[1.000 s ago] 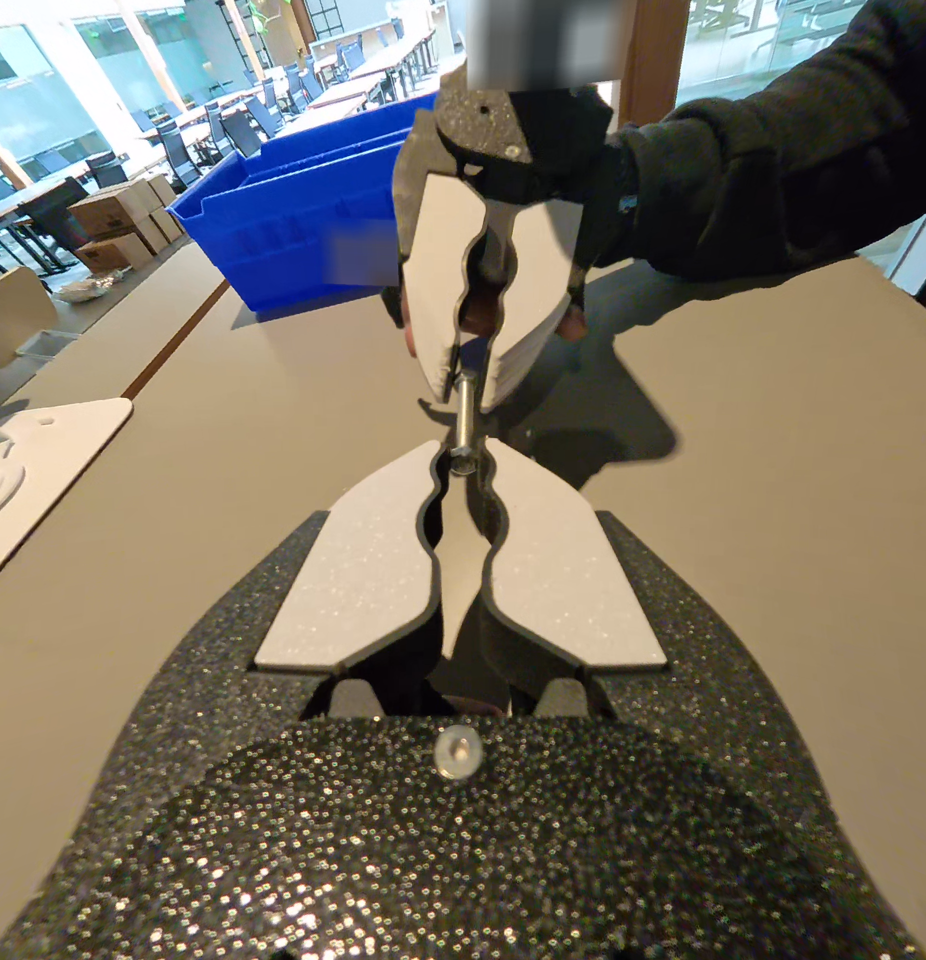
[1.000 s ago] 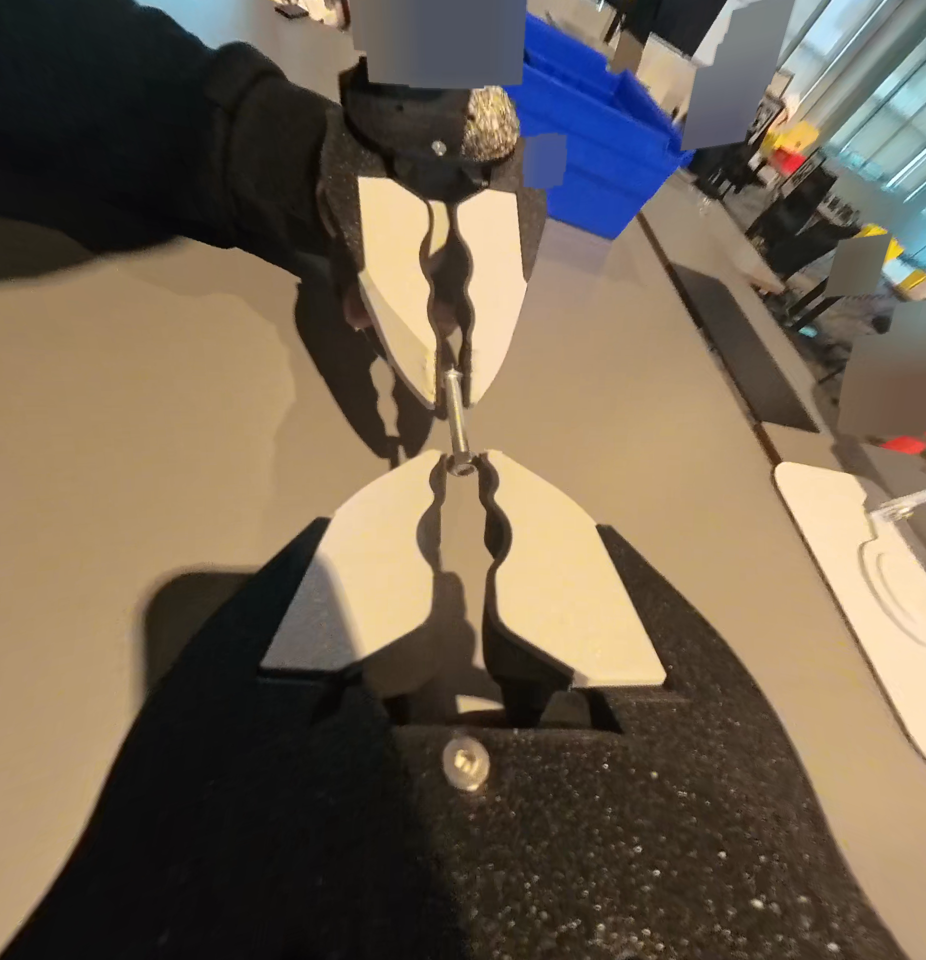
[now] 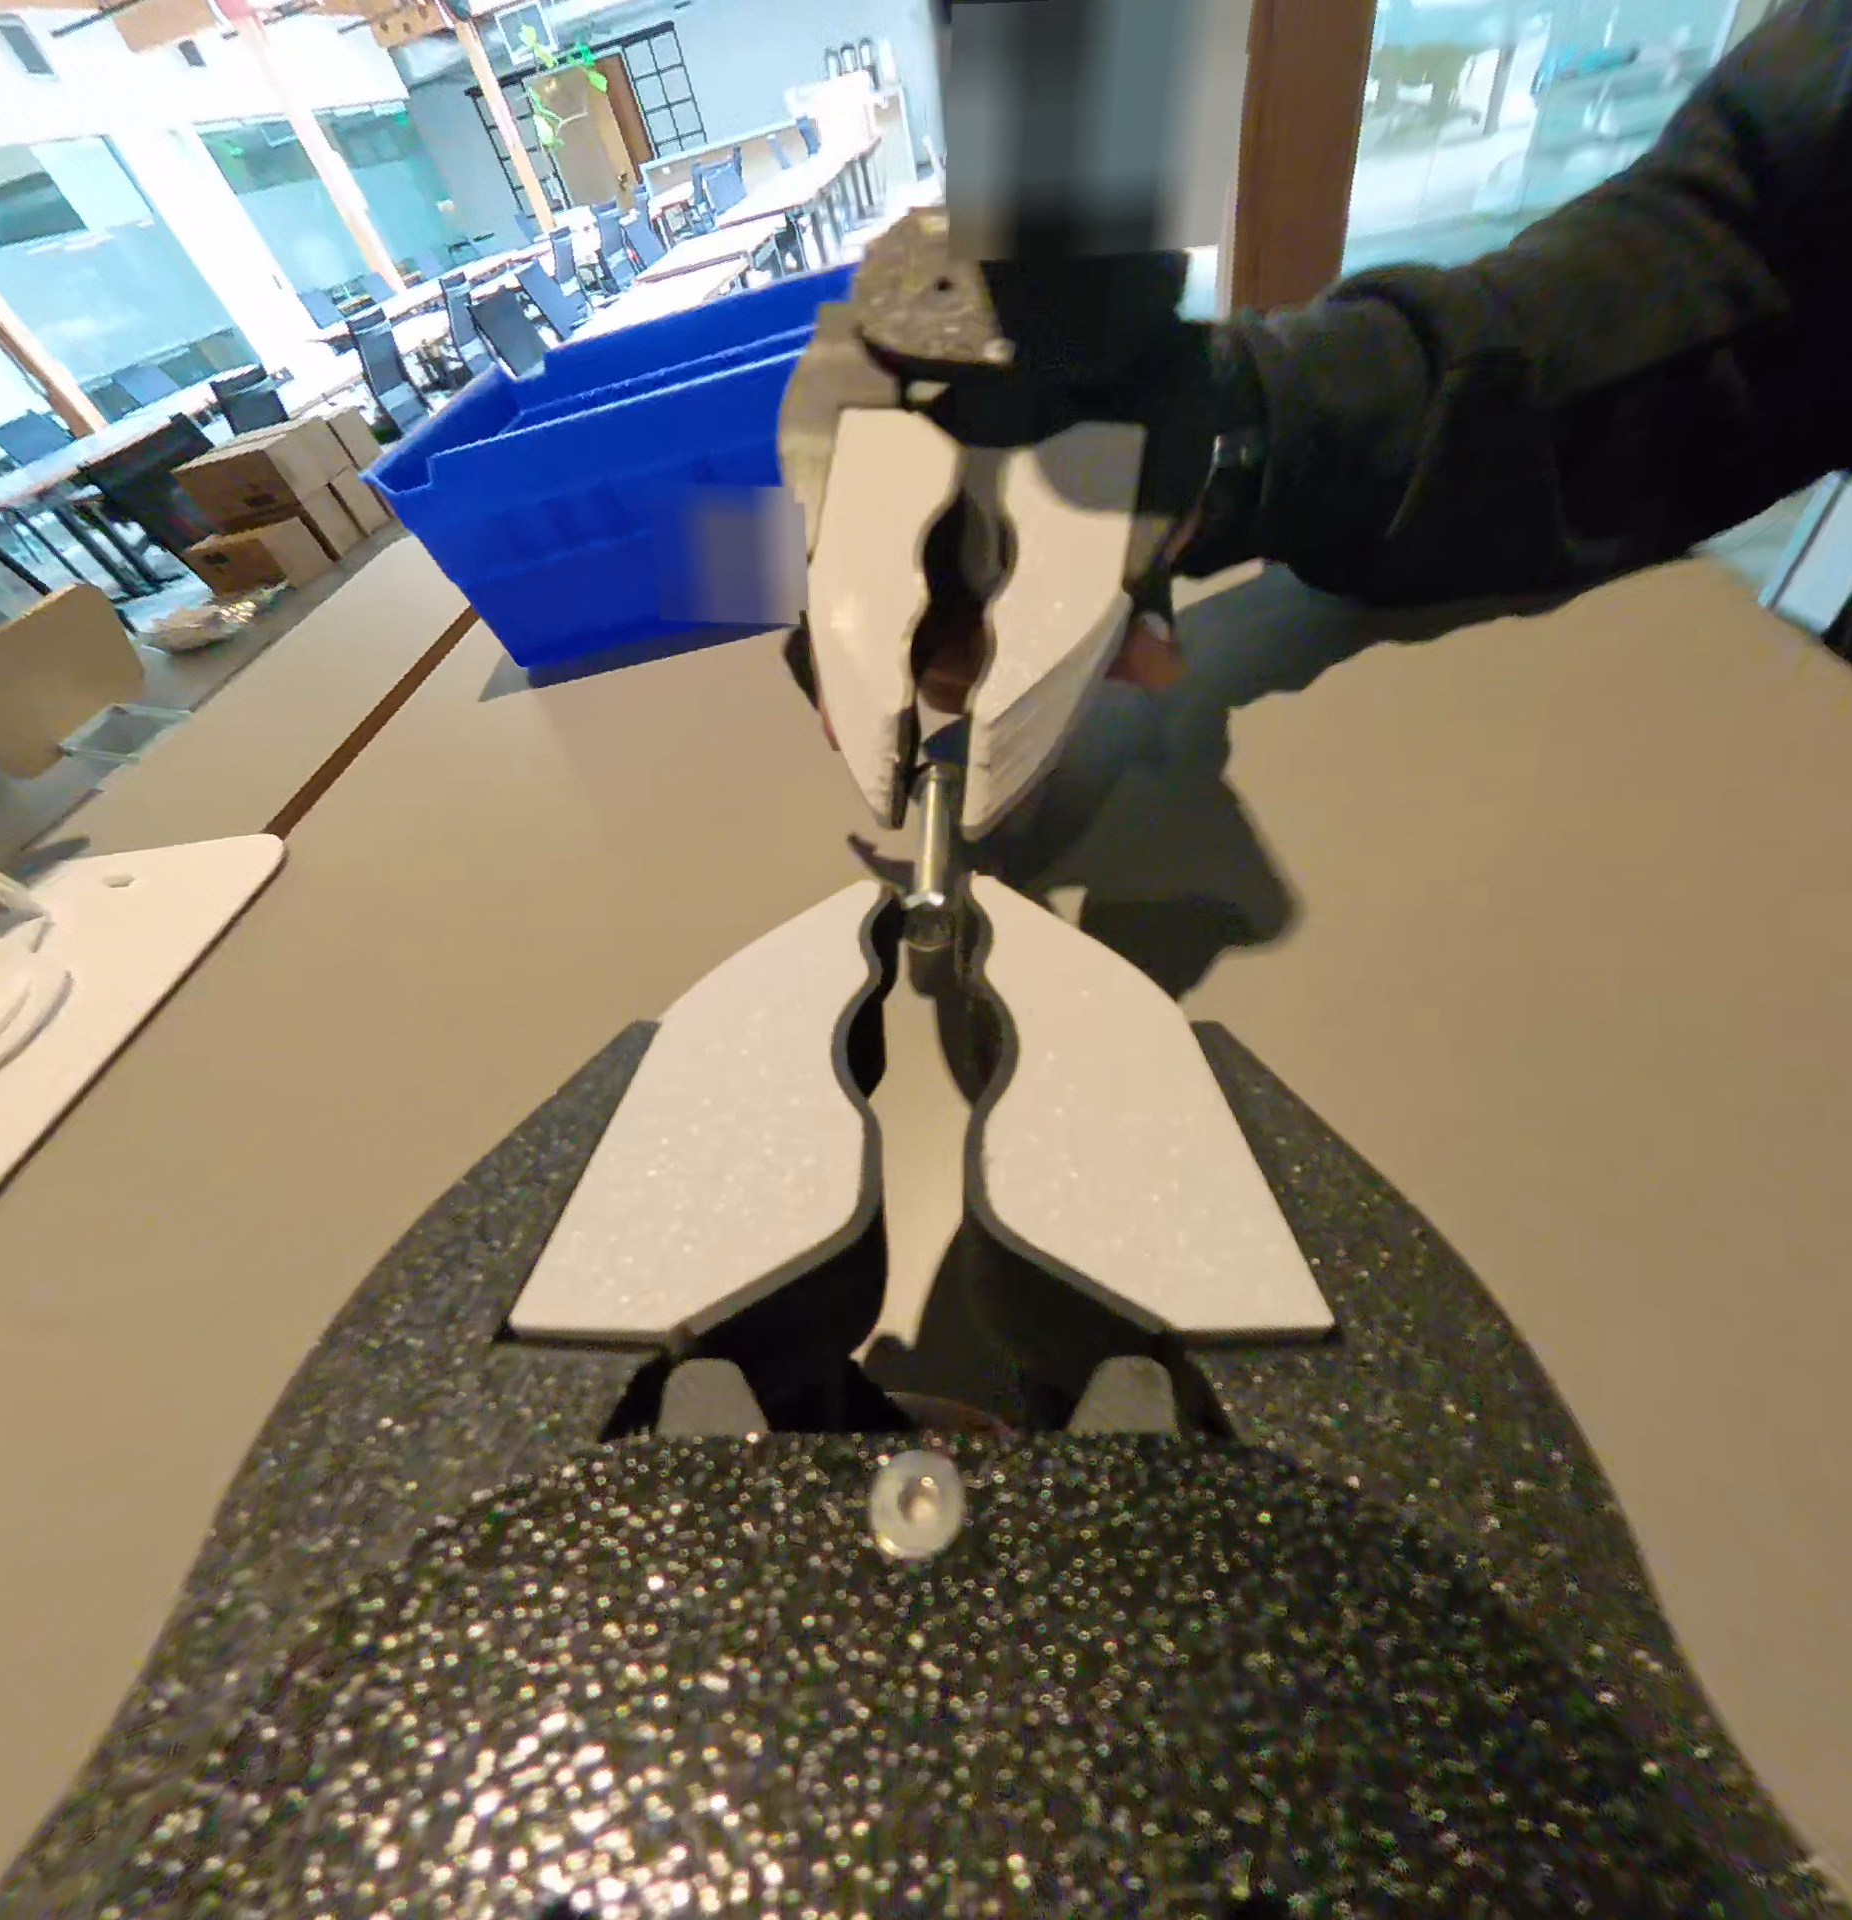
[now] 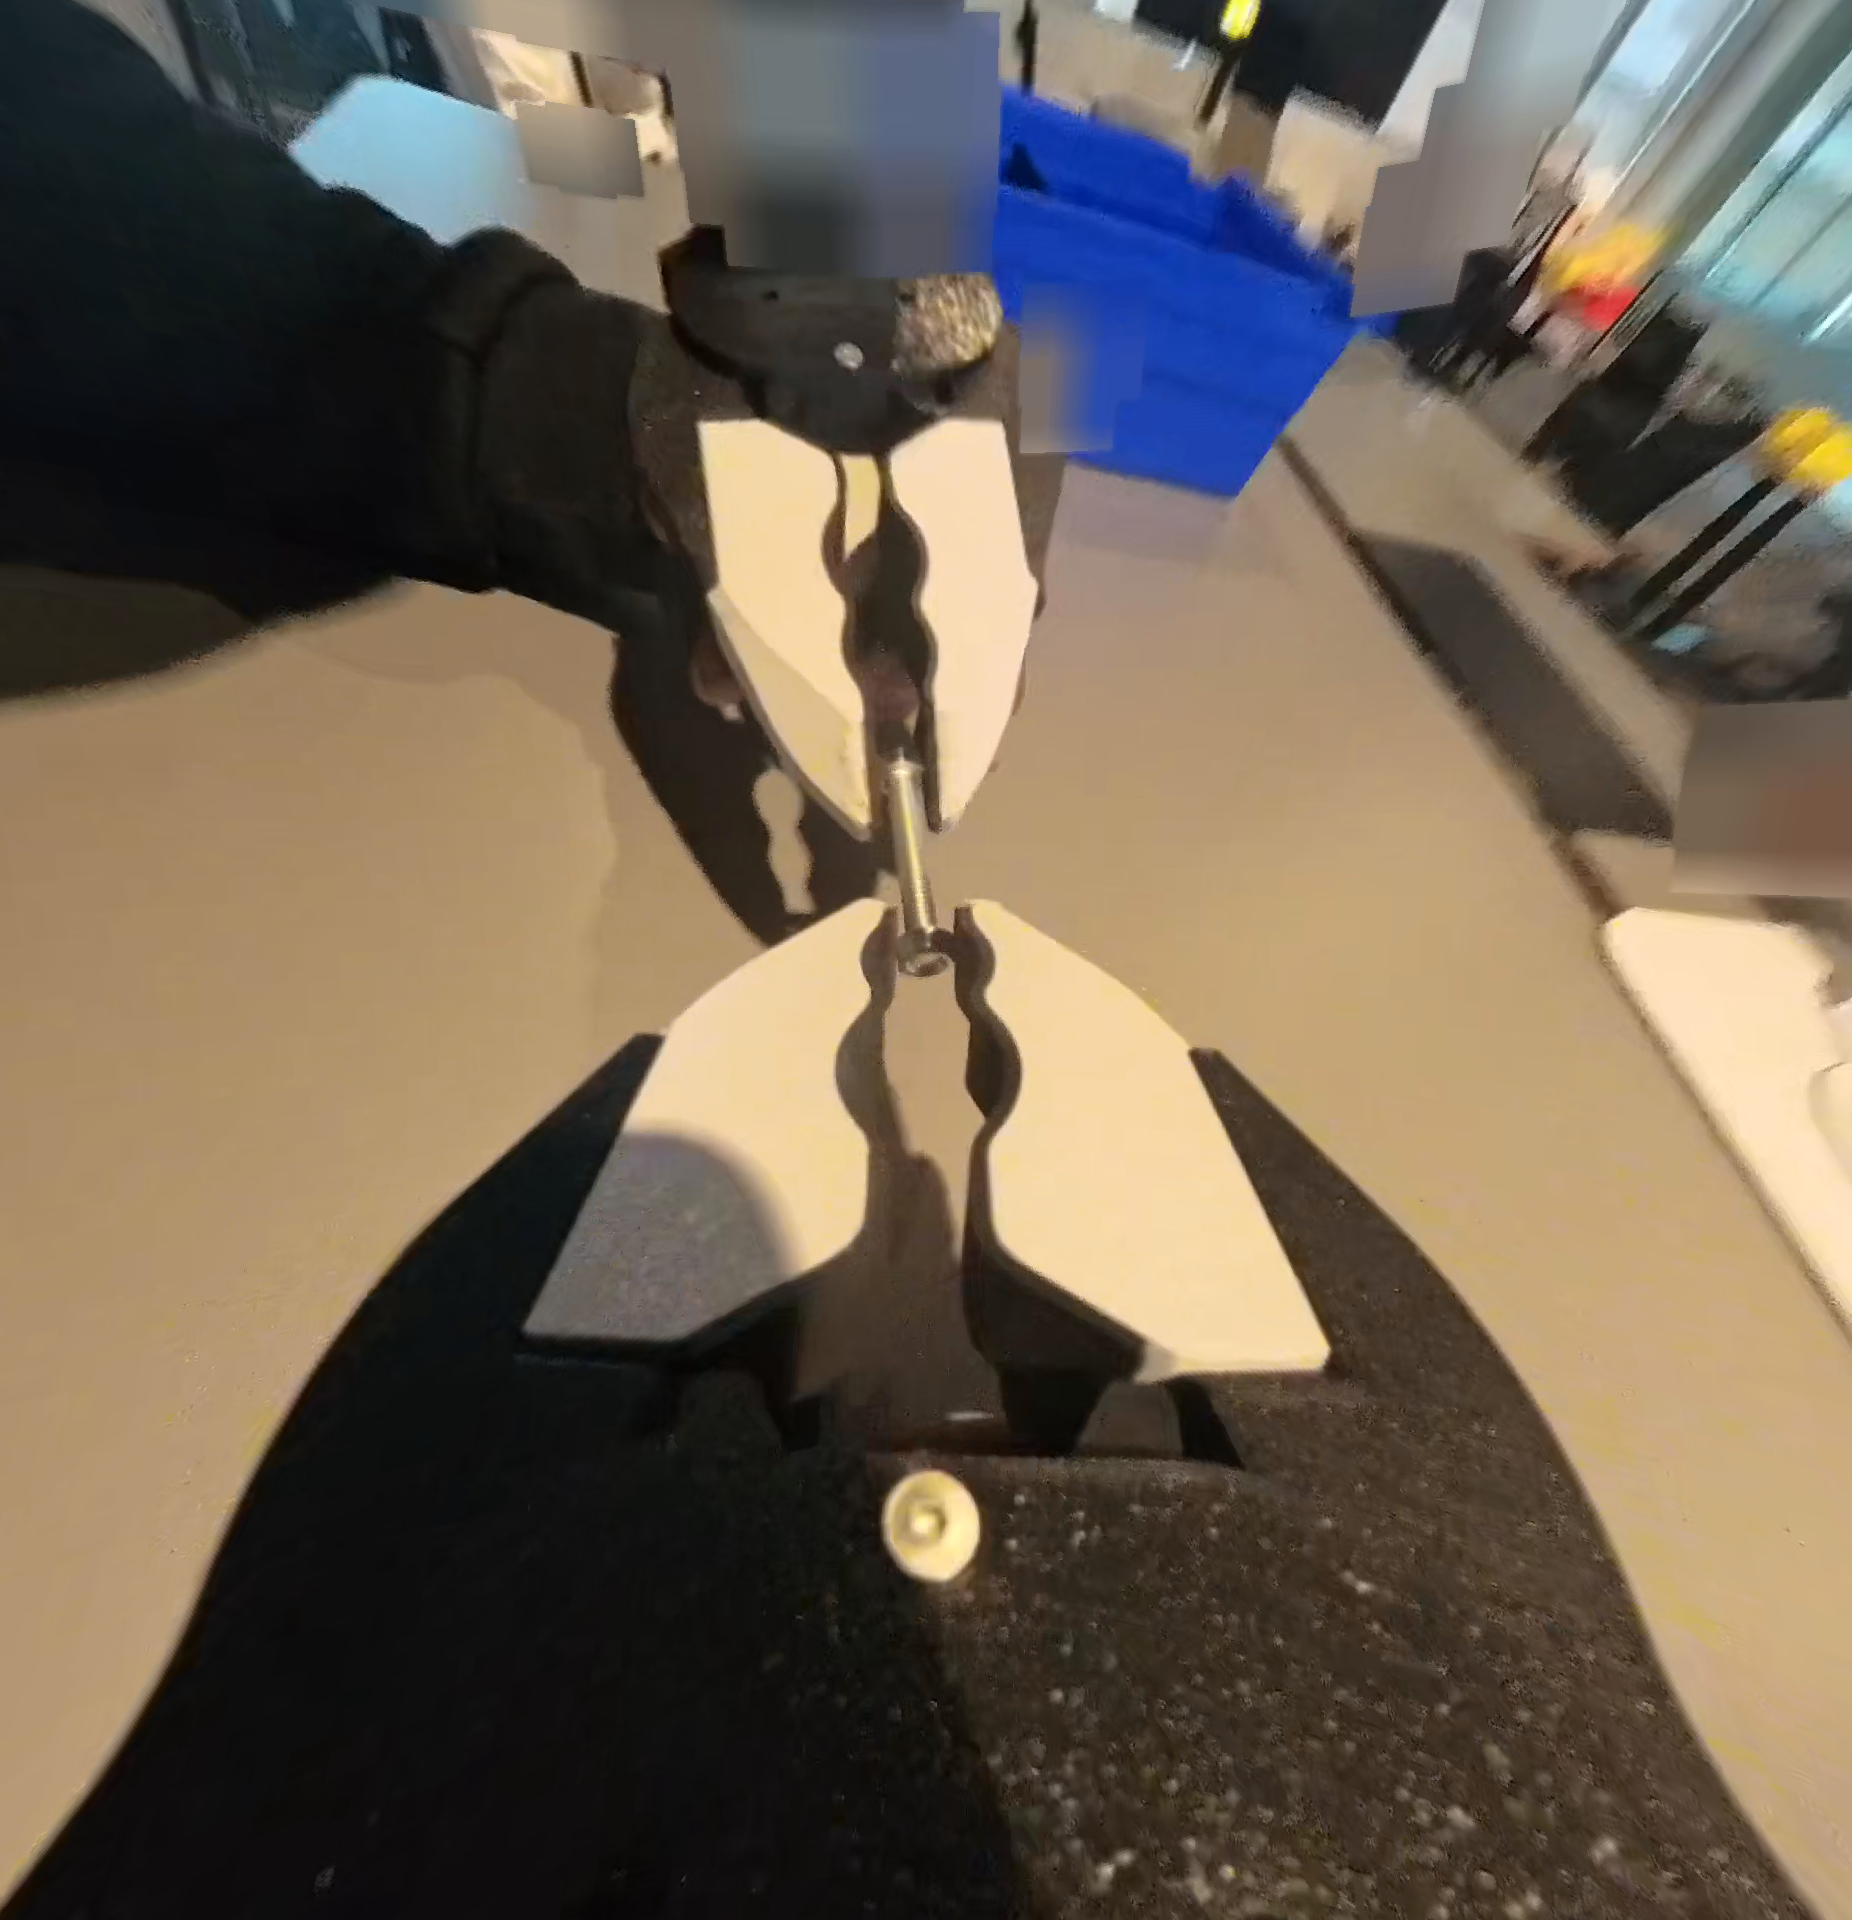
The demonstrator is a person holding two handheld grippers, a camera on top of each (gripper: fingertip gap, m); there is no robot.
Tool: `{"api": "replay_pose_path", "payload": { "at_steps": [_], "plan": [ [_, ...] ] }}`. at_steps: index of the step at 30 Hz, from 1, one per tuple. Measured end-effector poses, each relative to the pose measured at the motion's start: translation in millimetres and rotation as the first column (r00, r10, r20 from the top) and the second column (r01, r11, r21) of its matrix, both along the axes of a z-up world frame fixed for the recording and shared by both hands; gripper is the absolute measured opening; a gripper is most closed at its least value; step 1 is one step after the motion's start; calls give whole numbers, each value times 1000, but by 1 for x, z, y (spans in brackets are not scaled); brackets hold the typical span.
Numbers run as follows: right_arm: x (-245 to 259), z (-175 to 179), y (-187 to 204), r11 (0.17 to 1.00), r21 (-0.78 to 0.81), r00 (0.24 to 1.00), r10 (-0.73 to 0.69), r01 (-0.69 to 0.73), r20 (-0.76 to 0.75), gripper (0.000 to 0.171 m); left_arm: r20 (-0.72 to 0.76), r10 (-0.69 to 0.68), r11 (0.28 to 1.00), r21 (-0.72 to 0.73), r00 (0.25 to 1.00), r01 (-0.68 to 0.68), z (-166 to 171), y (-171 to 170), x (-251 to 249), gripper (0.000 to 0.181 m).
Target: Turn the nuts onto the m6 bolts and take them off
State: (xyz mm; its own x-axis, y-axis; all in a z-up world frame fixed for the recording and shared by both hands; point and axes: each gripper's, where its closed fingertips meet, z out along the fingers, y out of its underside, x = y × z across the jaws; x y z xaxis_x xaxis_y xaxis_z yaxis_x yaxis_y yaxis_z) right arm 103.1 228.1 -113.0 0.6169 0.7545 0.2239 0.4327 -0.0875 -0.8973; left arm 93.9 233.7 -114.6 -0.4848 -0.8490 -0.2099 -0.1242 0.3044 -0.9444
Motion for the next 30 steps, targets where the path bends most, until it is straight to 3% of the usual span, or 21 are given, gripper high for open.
{"api": "replay_pose_path", "payload": {
  "at_steps": [4,6,9,13,17,21,24,26,30],
  "plan": [
    [-2,-15,-9,891,-444,954,-47,-93,-295,10,8,-8,989,145,1000,6,-11,-5,1,10],
    [1,-12,-8,848,-507,904,-88,-152,-418,11,8,8,990,138,1000,-9,-11,-3,3,10],
    [7,-2,-2,902,-413,898,-72,-127,-434,22,15,32,996,87,999,-33,-6,2,4,10],
    [9,10,1,990,-137,965,-2,-35,-264,35,15,48,999,8,999,-48,1,8,3,10],
    [6,10,2,999,54,997,6,-2,-80,34,28,27,998,-64,999,-25,8,6,2,10],
    [2,15,4,988,153,1000,-13,17,-29,32,30,-11,992,-126,999,15,13,1,0,10],
    [-1,14,2,990,140,999,0,5,-34,12,22,-15,991,-129,1000,18,12,0,0,10],
    [-2,10,2,997,74,998,7,-3,-60,12,17,-12,994,-104,1000,14,10,0,0,10],
    [-3,-1,-5,960,-270,963,-3,-73,-271,12,29,-6,1000,28,1000,5,1,-2,0,10]
  ]
}}
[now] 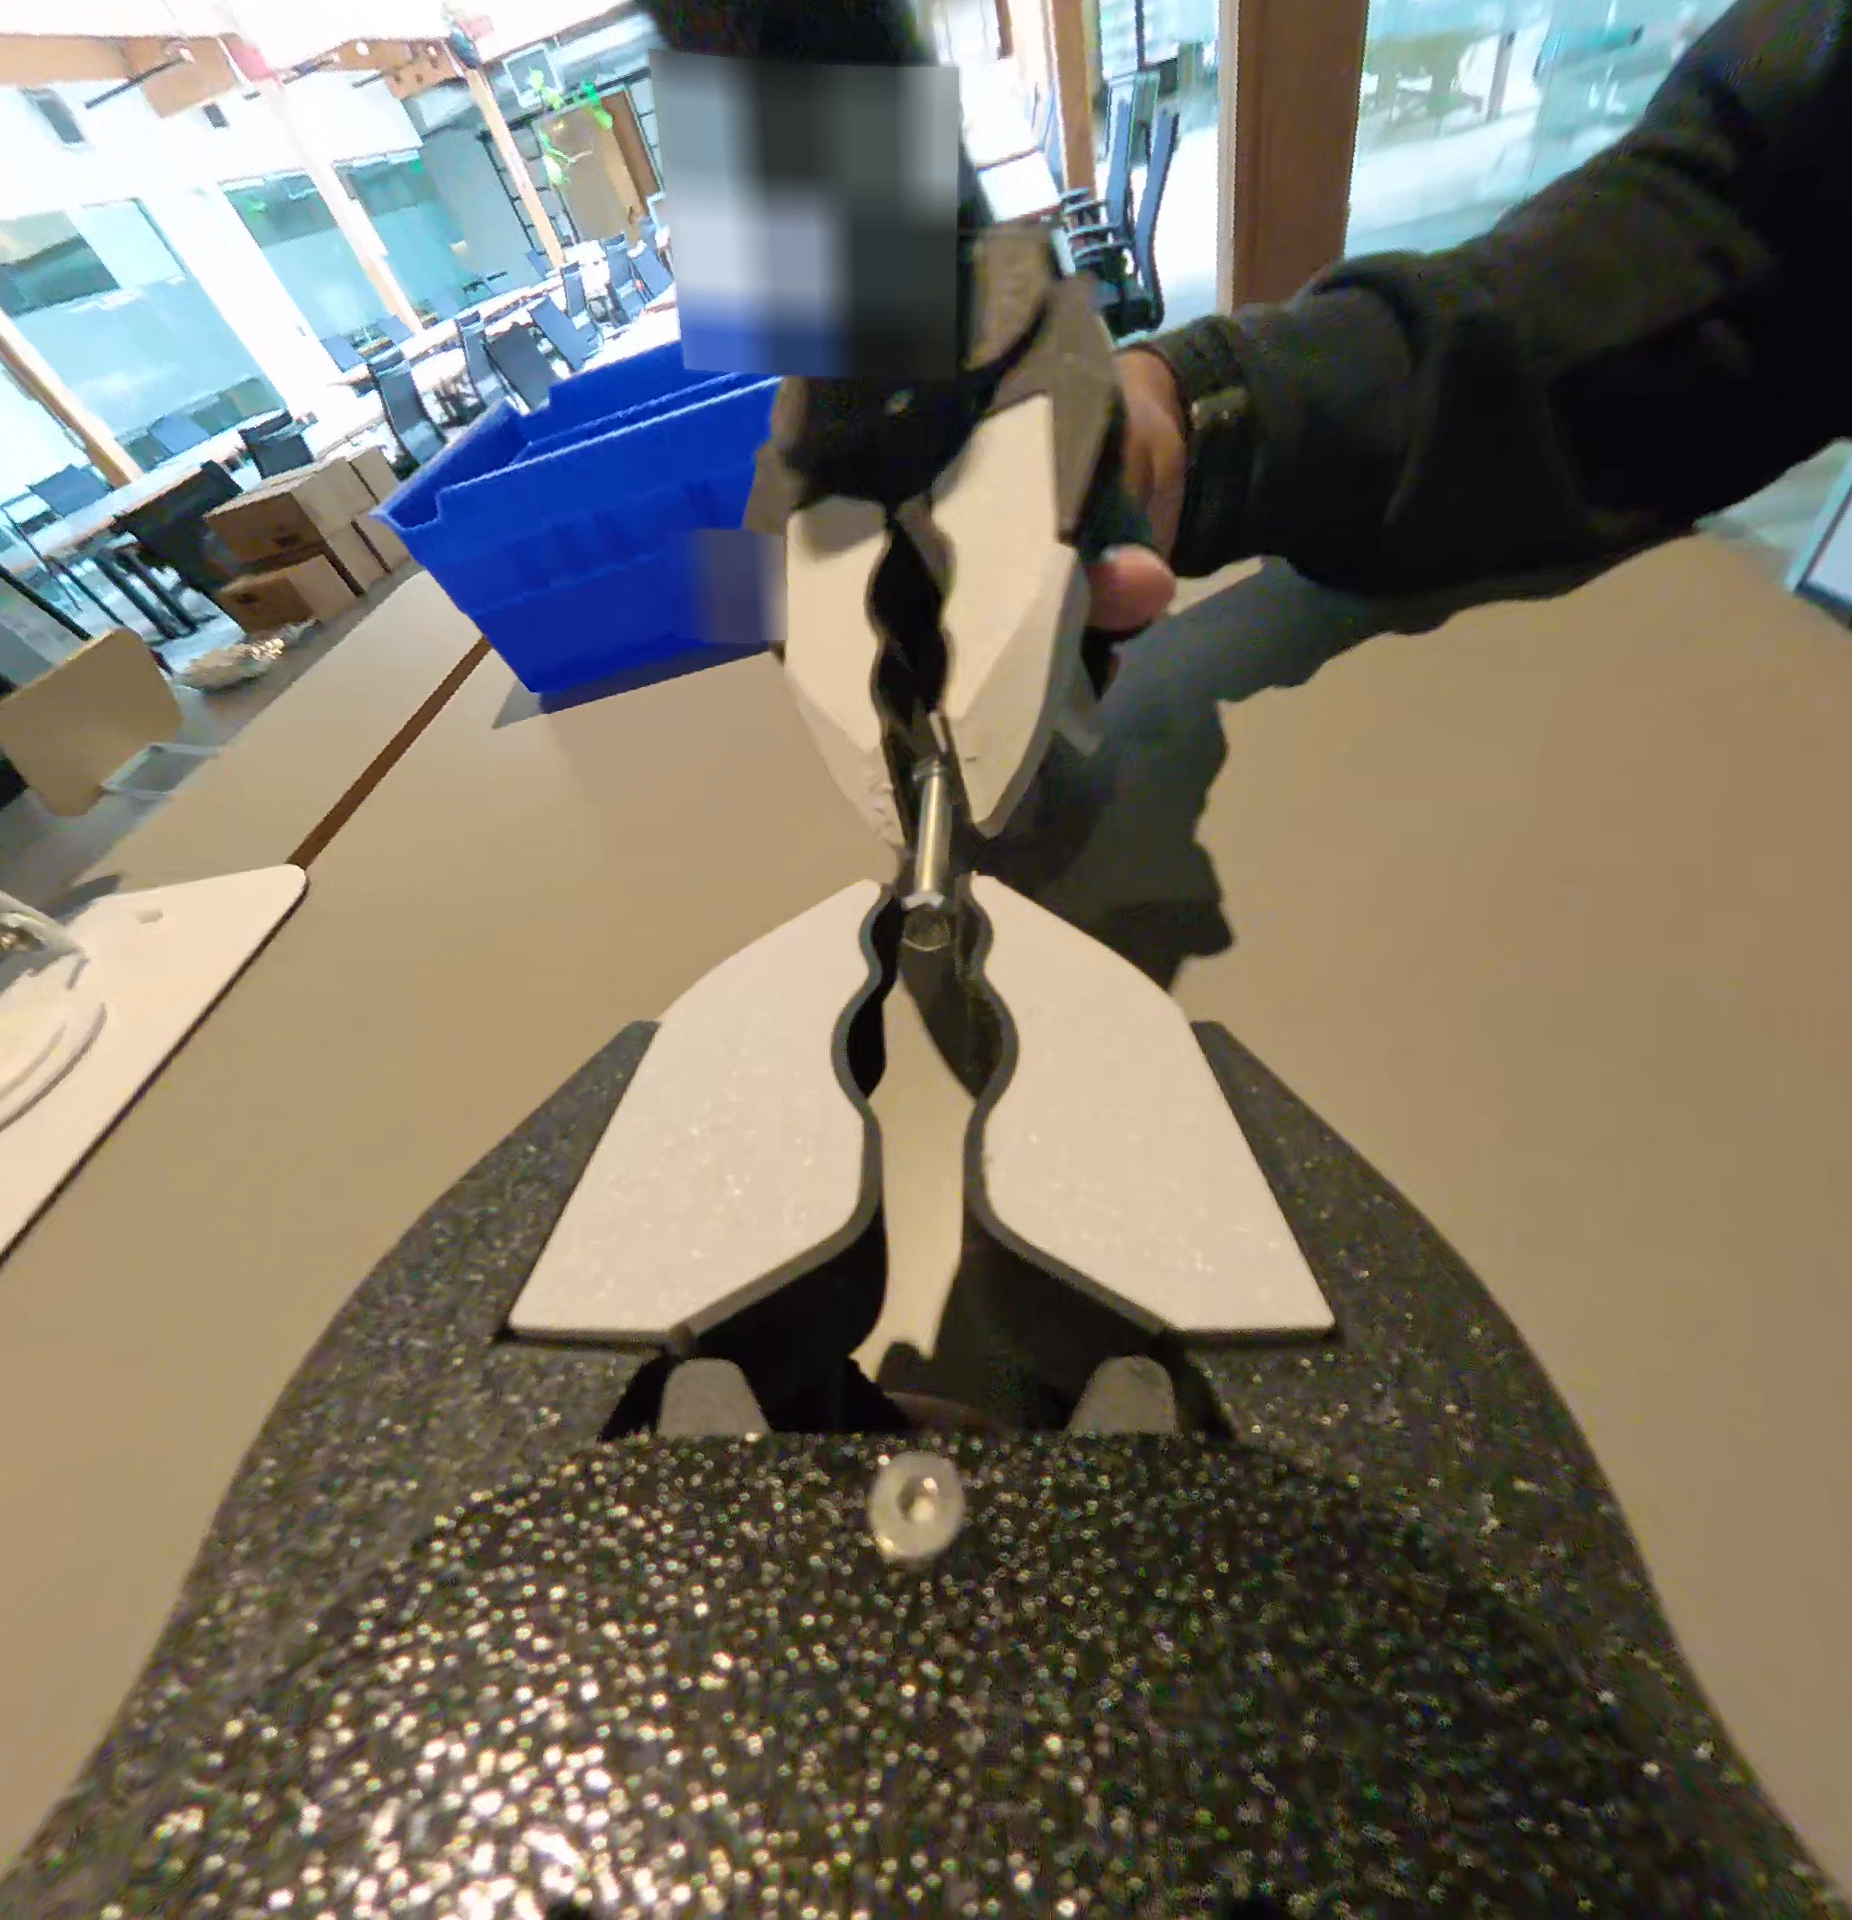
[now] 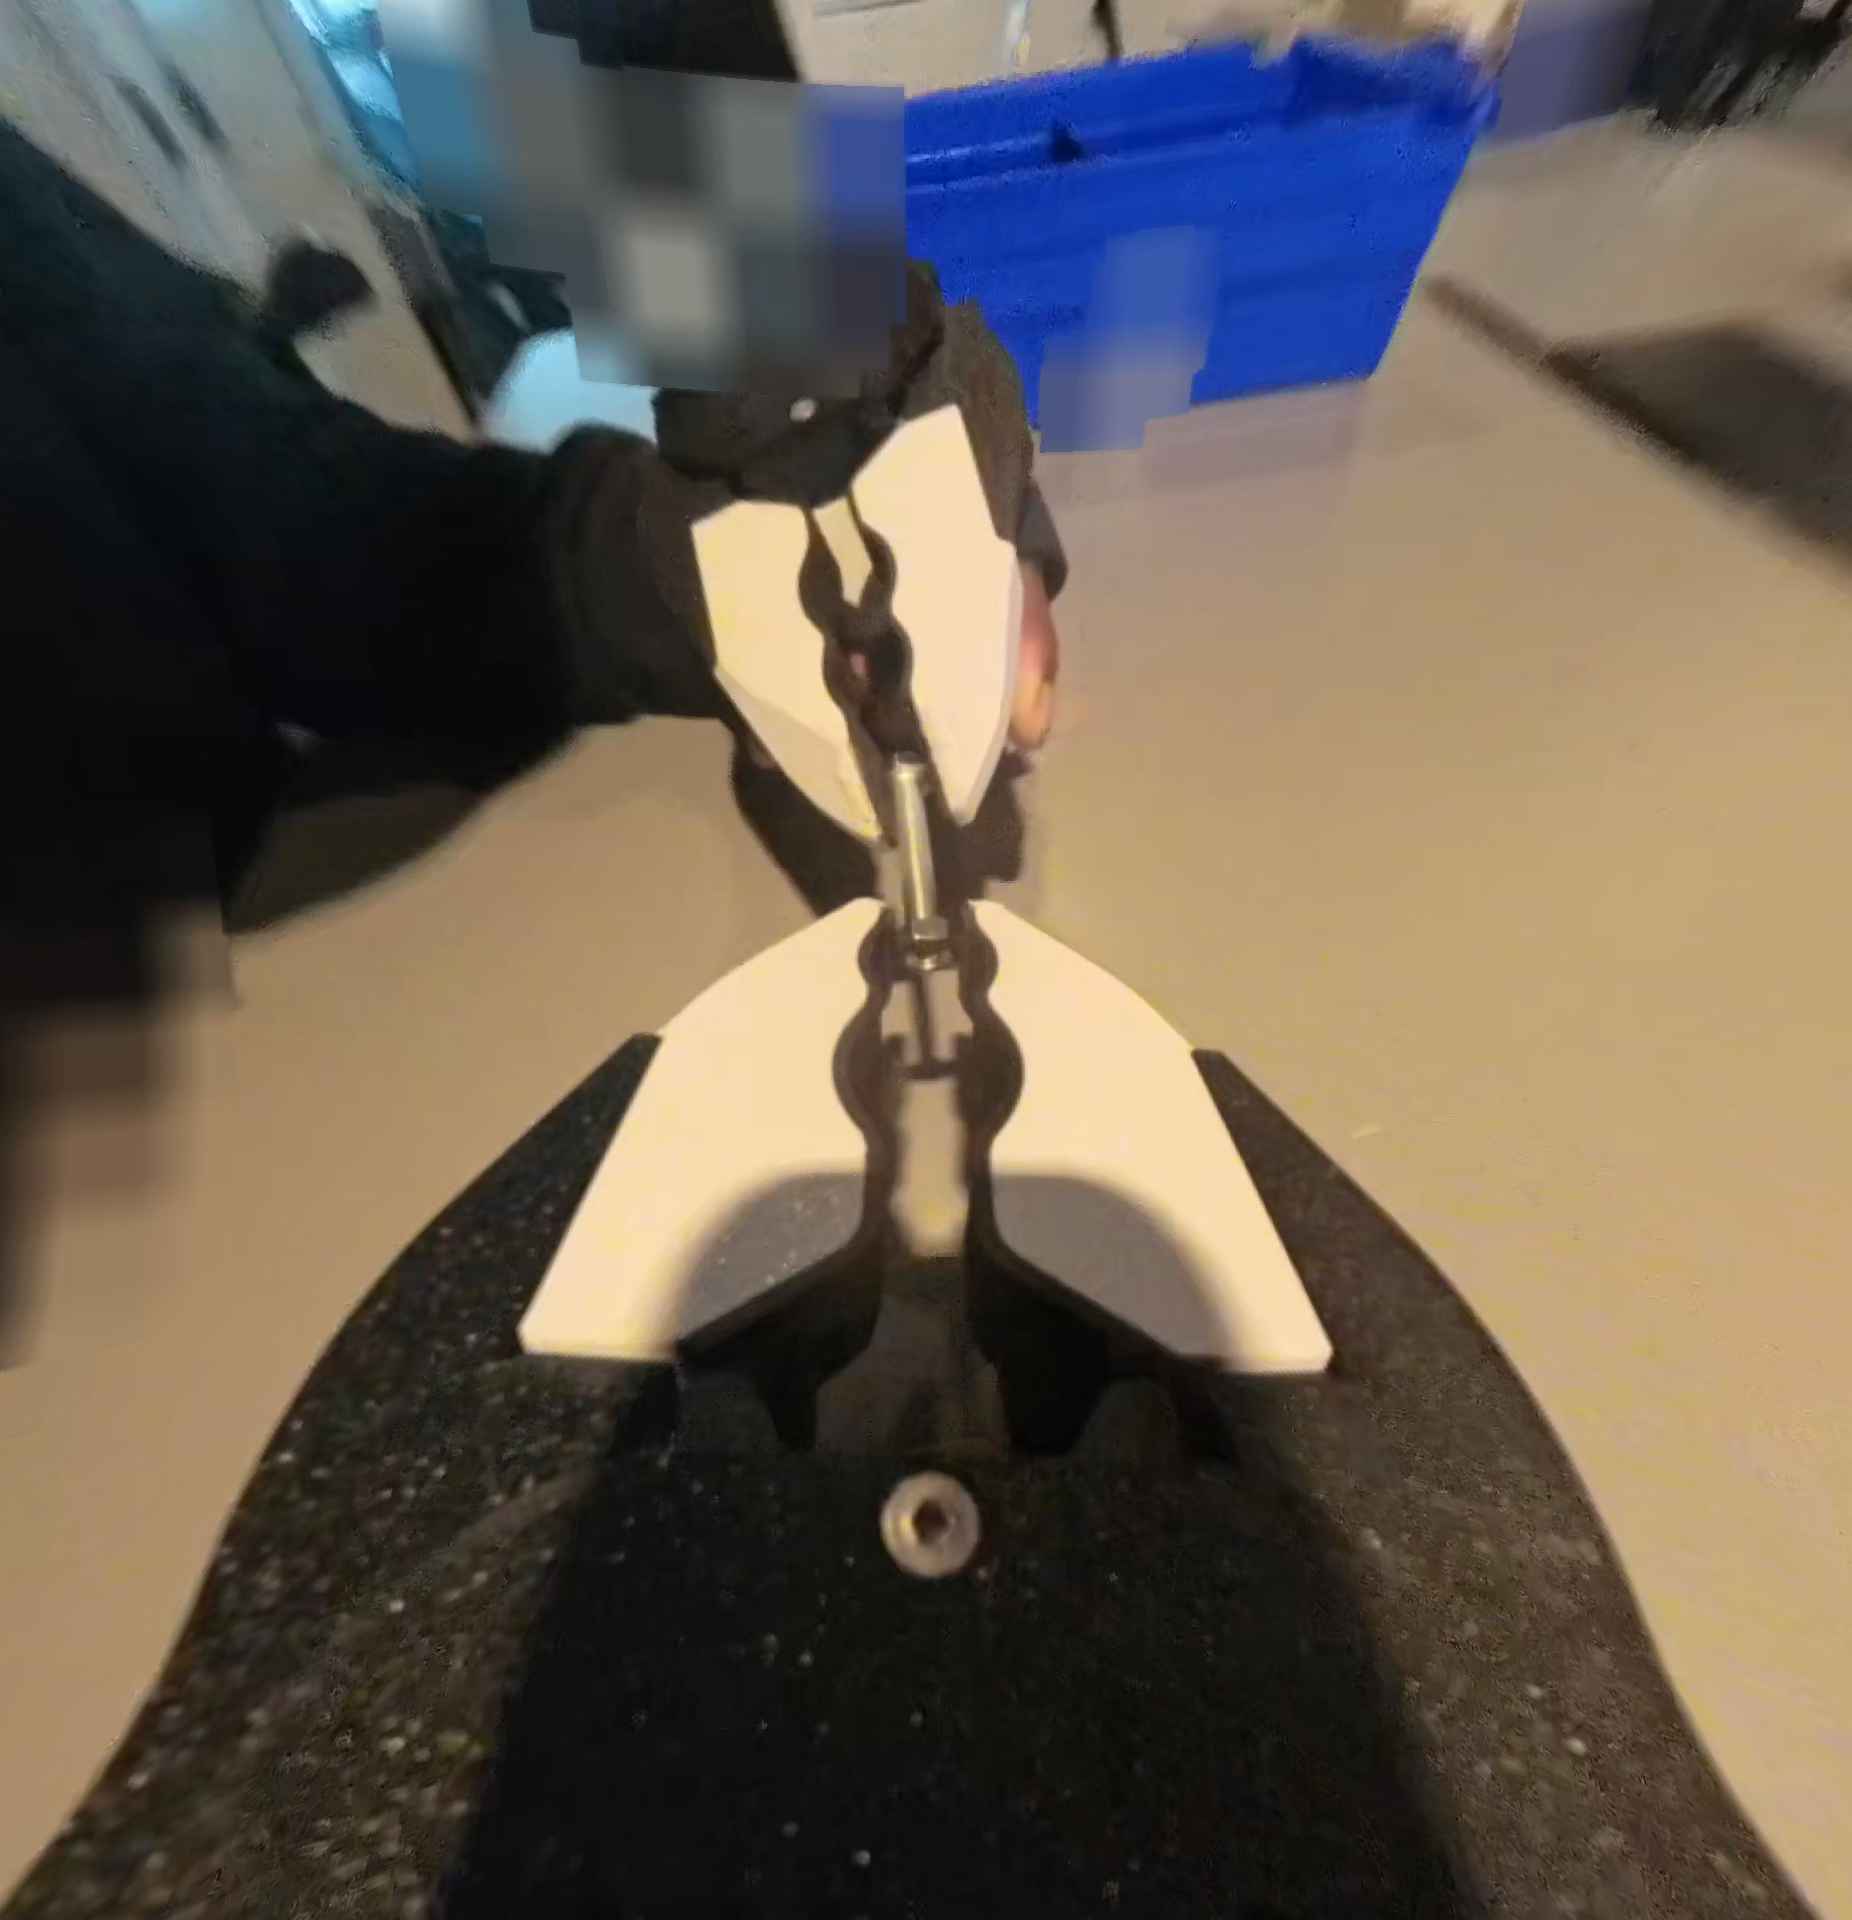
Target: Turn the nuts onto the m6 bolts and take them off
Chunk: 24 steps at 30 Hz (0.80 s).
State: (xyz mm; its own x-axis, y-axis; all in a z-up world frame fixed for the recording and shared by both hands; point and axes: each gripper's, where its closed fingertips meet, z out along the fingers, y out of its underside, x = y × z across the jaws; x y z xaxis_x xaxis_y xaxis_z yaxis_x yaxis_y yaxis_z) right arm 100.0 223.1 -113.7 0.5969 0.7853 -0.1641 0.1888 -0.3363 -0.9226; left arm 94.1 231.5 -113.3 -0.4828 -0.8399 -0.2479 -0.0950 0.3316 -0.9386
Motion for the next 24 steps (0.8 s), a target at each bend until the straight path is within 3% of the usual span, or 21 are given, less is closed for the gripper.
{"api": "replay_pose_path", "payload": {
  "at_steps": [3,5,10,13,17,21,24],
  "plan": [
    [0,2,-4,961,-268,962,-1,-75,-272,11,20,8,999,34,1000,-8,0,-2,2,10],
    [4,3,-1,956,-280,947,-10,-85,-322,13,16,20,1000,19,1000,-21,0,0,4,10],
    [11,11,8,997,65,997,-41,46,-69,37,5,47,997,-55,999,-46,5,9,4,10],
    [10,14,10,966,250,994,-81,59,78,39,5,33,993,-116,999,-32,9,9,2,10],
    [7,14,12,925,377,975,-130,54,178,35,6,-1,983,-184,1000,2,15,6,0,10],
    [0,20,9,919,390,981,-122,54,151,12,5,-14,982,-190,1000,15,15,4,-1,10],
    [0,12,8,981,185,995,-71,58,66,11,17,14,997,-70,1000,-13,8,4,0,10]
  ]
}}
